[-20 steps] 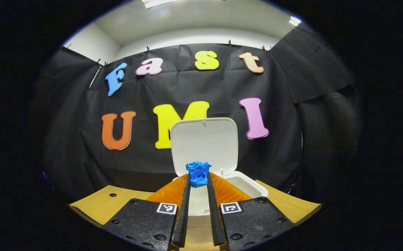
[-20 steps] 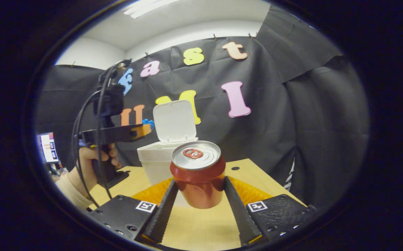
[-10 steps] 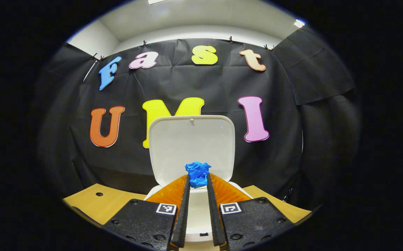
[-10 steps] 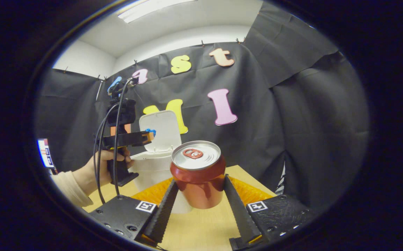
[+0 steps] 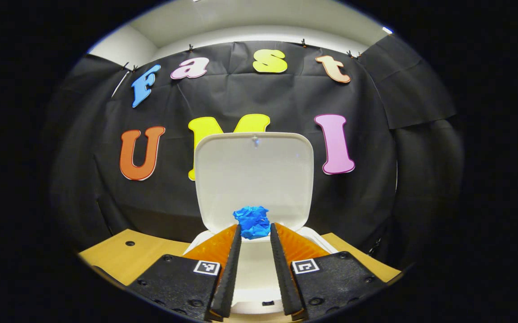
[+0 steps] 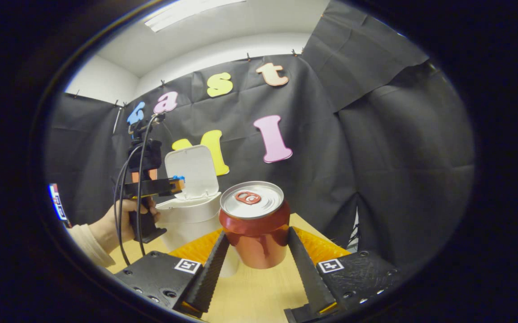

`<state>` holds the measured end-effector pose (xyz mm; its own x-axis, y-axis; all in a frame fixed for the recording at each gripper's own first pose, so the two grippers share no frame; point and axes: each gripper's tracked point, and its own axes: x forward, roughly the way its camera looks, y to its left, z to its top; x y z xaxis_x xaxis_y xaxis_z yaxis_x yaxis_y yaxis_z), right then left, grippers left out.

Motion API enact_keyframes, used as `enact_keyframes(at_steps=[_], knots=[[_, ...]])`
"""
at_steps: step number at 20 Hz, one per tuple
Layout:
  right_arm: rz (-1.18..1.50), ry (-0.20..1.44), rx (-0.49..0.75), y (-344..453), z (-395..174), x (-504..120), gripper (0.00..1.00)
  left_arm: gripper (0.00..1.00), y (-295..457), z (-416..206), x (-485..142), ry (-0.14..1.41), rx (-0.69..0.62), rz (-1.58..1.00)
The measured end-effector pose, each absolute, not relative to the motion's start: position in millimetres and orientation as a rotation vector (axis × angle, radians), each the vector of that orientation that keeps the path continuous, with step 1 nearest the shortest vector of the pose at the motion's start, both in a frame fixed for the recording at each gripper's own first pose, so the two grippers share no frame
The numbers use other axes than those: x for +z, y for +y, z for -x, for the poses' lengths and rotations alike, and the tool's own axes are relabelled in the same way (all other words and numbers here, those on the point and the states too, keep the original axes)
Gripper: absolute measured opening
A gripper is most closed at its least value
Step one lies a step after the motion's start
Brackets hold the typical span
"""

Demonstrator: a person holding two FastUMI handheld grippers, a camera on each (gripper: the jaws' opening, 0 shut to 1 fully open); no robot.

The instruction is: Press the lid of the desktop garbage bin to open it, pick up the crumpled paper on the desktop and throw it into the bin, then pick up the pop can on the desktop and drop it into the bin, and finally close the garbage bin lid.

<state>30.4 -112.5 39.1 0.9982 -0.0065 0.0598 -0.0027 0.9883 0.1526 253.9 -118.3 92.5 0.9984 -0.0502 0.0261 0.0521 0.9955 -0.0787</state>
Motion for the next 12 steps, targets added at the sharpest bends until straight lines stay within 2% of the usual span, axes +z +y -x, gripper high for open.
enact_keyframes(at_steps=[4, 6, 9, 12], knots=[[-0.089, -0.071, -0.043, -113, -32, 37, 0.79, 0.94, -123, -237, 91, 0.010, -0.096, 0.184], [-0.046, -0.093, -0.094, -116, -32, 40, 0.79, 0.99, -115, -225, 82, 0.058, -0.090, 0.148], [0.010, -0.110, -0.122, -106, -32, 38, 0.79, 0.98, -89, -196, 81, 0.043, -0.053, 0.085], [0.012, -0.131, -0.144, -94, -37, 36, 0.79, 0.98, -75, -159, 67, 0.051, -0.070, 0.099]])
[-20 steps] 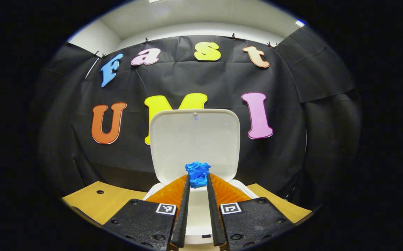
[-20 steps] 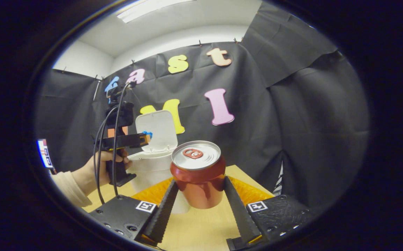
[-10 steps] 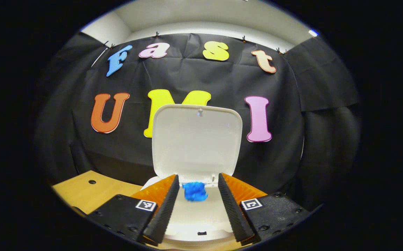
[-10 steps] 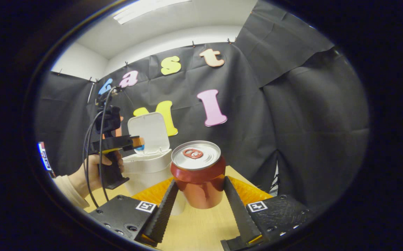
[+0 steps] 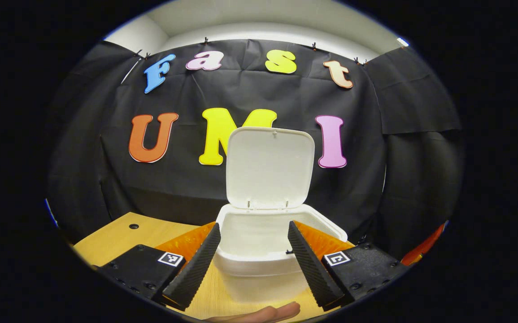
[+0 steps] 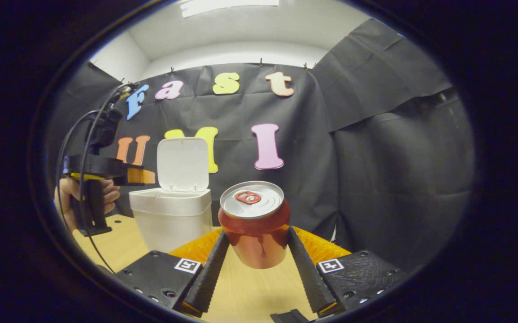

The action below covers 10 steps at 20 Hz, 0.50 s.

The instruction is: Press the lid of the desktop garbage bin to open it, pick up the crumpled paper on the desktop and throw it into the bin, then pick up the pop can on the desktop and drop it into the bin, and finally close the garbage bin lid.

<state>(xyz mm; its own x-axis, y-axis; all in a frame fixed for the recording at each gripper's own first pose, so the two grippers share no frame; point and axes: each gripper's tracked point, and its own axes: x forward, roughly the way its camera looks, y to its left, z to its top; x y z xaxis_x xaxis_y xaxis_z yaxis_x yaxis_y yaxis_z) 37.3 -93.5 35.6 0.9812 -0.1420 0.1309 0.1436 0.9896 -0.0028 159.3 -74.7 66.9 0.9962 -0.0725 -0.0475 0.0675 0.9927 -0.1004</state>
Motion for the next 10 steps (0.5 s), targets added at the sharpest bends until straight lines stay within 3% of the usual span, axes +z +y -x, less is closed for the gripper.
enact_keyframes(at_steps=[10], knots=[[0.110, 0.013, -0.058, -27, -53, -51, 0.80, 0.98, 23, -75, 38, -0.027, 0.044, -0.045]])
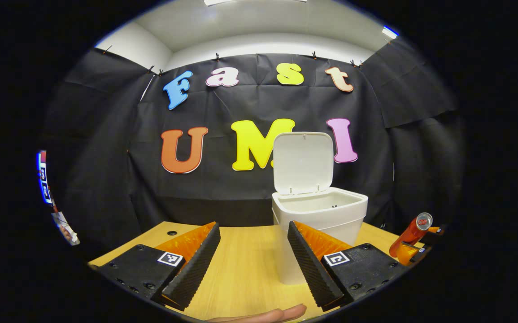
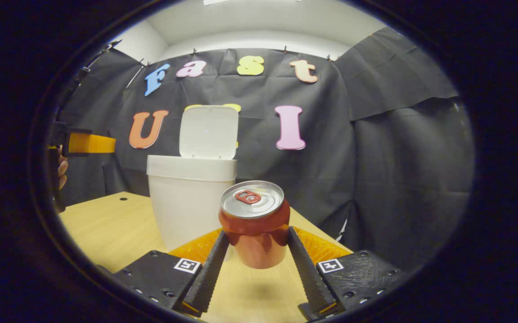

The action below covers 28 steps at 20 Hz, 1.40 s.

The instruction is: Press the lid of the desktop garbage bin to open it, pick up the crumpled paper on the desktop and throw it into the bin, then pick up the pop can on the desktop and drop it into the bin, and finally close the garbage bin lid.

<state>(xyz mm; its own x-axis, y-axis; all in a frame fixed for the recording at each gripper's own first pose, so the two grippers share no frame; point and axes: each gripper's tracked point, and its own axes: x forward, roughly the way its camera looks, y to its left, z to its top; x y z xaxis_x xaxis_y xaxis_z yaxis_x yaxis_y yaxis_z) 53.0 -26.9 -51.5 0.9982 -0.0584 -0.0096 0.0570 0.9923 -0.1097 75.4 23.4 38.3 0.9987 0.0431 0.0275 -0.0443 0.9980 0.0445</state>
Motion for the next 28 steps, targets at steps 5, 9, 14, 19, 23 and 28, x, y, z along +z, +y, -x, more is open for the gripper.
enact_keyframes(at_steps=[5, 9, 14, 19, 23, 28], knots=[[0.116, 0.056, -0.020, -9, -51, -55, 0.80, 0.98, 27, -58, -8, 0.043, 0.014, -0.085], [0.154, 0.031, -0.001, 15, -41, -31, 0.80, 1.00, 30, -50, -26, 0.070, -0.011, -0.040], [0.202, 0.026, 0.017, 53, -40, -9, 0.80, 1.00, 51, -51, -53, 0.135, 0.022, -0.003], [0.212, -0.035, 0.039, 89, -37, 31, 0.80, 1.00, 77, -53, -50, 0.105, 0.063, -0.020], [0.220, -0.079, 0.068, 113, -41, 69, 0.80, 1.00, 79, -53, -55, 0.123, 0.054, -0.021], [0.222, -0.089, 0.099, 135, -58, 101, 0.80, 1.00, 81, -53, -63, 0.144, 0.052, -0.004]])
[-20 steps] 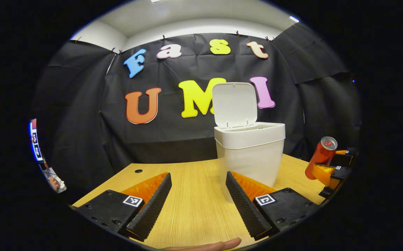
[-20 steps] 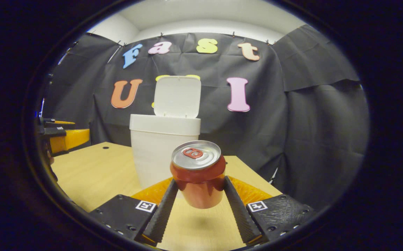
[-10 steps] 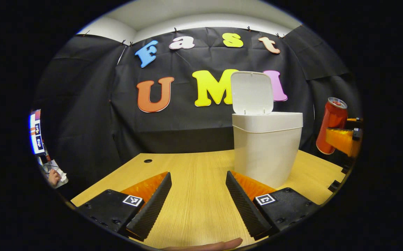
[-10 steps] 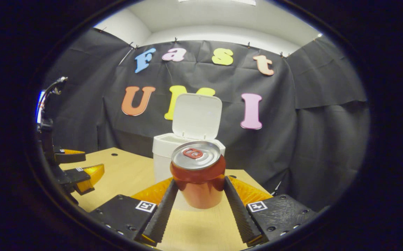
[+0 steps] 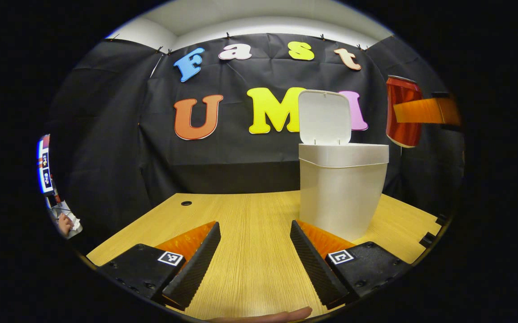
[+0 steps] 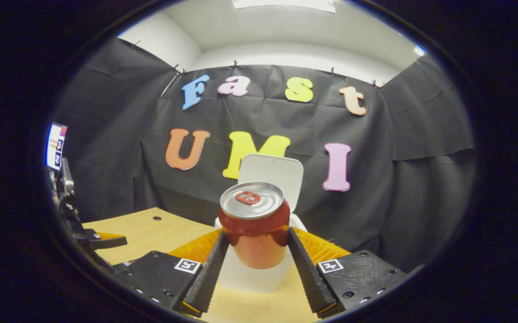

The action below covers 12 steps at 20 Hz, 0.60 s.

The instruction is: Press the lid of the desktop garbage bin to open it, pick up the crumpled paper on the desktop and throw it into the bin, then pick up the pop can on the desktop and drop it into the bin, and finally close the garbage bin lid.

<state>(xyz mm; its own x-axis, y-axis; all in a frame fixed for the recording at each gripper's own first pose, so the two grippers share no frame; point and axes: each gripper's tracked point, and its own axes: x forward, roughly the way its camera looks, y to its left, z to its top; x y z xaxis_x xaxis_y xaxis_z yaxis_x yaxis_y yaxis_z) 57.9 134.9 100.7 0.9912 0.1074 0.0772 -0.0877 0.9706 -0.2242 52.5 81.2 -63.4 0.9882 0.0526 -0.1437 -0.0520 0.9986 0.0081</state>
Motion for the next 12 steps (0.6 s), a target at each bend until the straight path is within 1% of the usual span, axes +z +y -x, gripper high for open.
enact_keyframes(at_steps=[4, 12], knots=[[0.250, -0.087, 0.120, 147, -81, 117, 0.80, 1.00, 87, -52, -66, 0.145, 0.064, 0.008], [0.235, -0.081, 0.042, 144, -133, 153, 0.80, 1.00, 88, -56, -74, 0.156, 0.038, 0.030]])
